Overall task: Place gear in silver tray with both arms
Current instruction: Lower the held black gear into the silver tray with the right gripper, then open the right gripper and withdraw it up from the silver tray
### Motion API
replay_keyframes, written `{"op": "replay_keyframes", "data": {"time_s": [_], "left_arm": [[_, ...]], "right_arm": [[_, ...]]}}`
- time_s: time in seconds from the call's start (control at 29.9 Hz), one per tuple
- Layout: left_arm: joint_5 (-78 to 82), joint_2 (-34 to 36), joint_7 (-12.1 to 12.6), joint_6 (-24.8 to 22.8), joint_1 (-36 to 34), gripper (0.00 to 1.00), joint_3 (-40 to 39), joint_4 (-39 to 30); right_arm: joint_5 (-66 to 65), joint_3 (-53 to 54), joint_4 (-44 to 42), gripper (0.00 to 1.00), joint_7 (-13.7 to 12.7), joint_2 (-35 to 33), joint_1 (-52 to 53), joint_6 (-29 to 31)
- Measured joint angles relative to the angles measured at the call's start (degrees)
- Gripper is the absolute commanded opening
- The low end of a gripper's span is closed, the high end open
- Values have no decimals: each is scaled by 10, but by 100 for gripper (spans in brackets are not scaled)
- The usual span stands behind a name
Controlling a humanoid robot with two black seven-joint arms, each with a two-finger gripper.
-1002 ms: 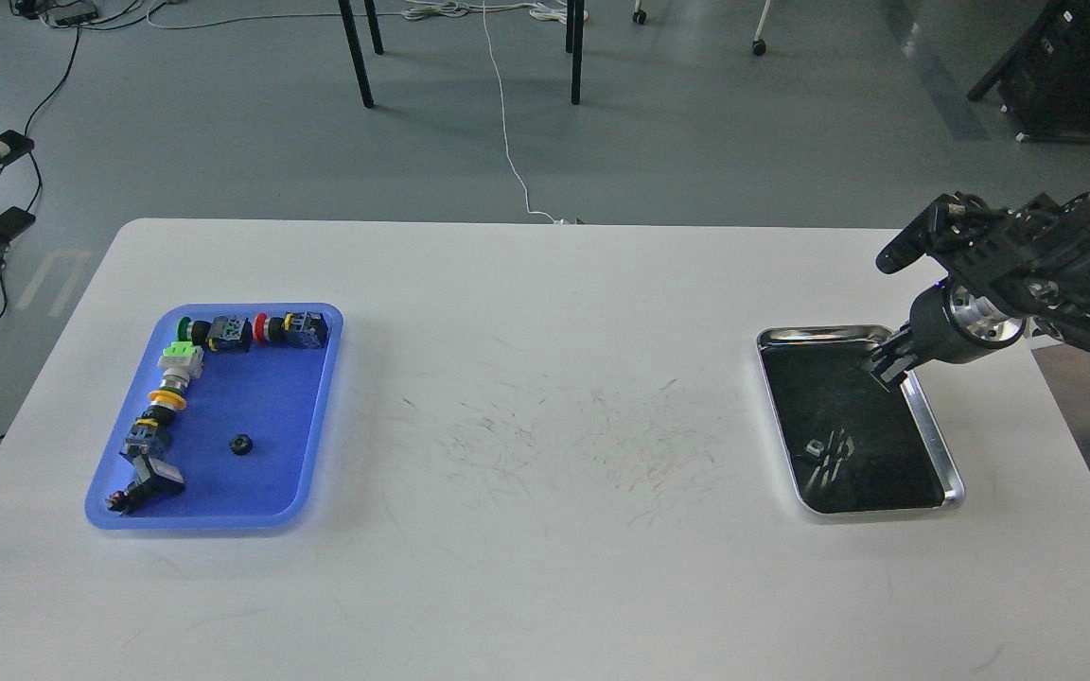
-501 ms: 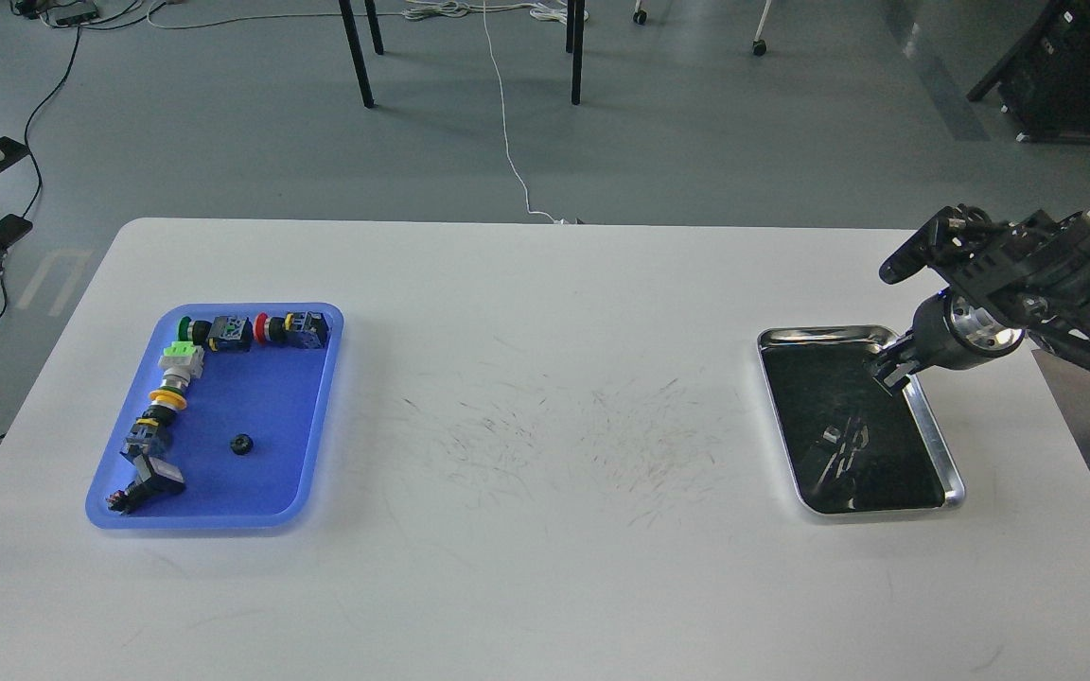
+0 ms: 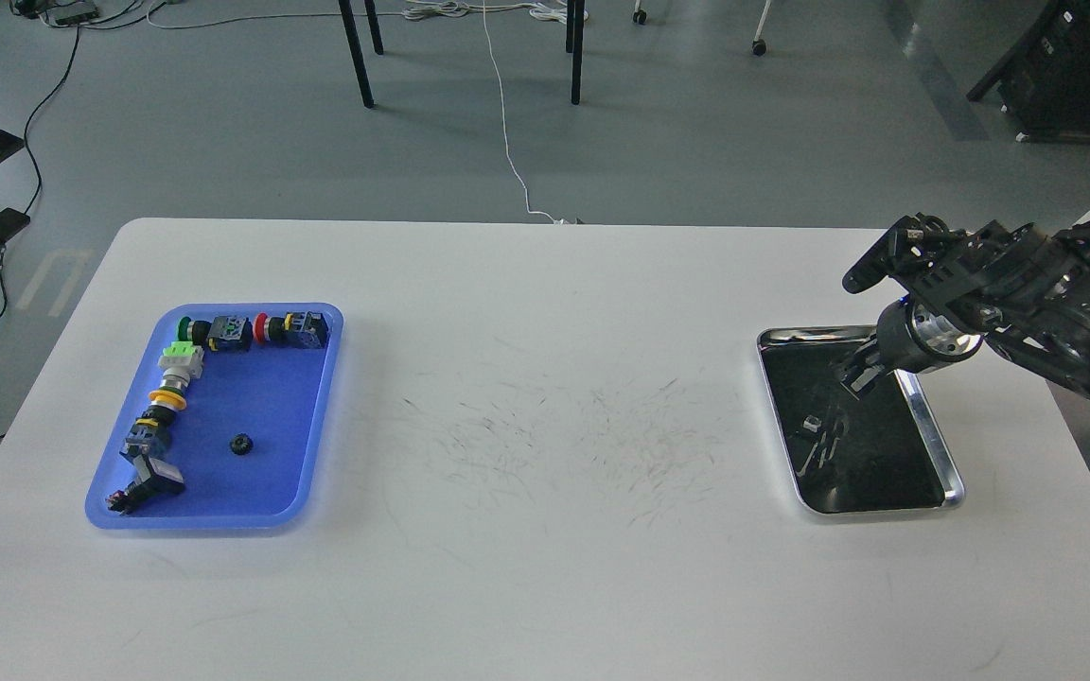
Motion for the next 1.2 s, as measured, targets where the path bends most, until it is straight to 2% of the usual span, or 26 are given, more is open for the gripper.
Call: {"op": "replay_keyframes", "data": {"time_s": [0.07,0.2,0.33,0.8,1.1,1.2], "left_arm": [[0,0,0,0,0,98,0,0],[0,0,0,0,0,98,0,0],[0,0,0,0,0,98,0,0],[1,6,0,-1,1,98,0,0],[9,25,0,-12,3,98,8,-9],[11,35,0,-17,7,98,8,-28]], "right_arm": [[0,0,0,7,0,1,-3,0],[0,0,0,21,0,1,-9,-1],[1,2,0,26,0,1,-11,-2],[7,18,2,55,0,0,-4,-2],[15,159,12,77,-1,-13,-4,1],[36,207,12,79,-5,-25,-7,3]]}}
